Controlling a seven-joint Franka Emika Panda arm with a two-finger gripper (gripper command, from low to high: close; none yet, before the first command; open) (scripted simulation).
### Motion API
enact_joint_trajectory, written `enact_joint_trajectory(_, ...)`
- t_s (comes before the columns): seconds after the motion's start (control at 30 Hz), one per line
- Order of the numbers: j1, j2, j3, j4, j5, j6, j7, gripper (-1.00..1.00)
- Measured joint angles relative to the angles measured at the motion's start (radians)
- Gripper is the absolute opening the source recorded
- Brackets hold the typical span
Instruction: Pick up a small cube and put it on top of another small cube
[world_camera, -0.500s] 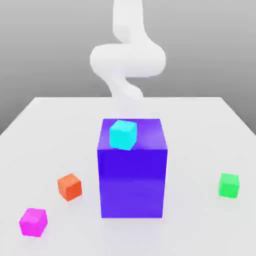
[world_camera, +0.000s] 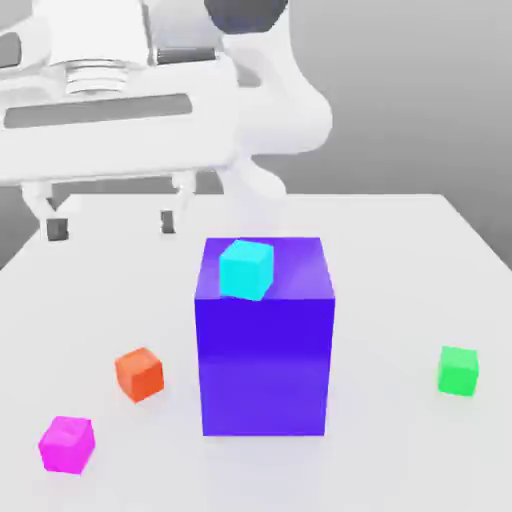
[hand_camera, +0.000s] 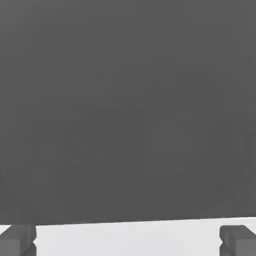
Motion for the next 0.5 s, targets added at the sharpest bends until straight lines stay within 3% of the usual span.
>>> enact_joint_trajectory(0.4, -0.130, 0.422, -0.064, -0.063, 0.074, 0.171, -0.209, 0.00)
enact_joint_trajectory(0.5, -0.182, 0.531, -0.010, -0.046, 0.136, 0.245, -0.266, 0.00)
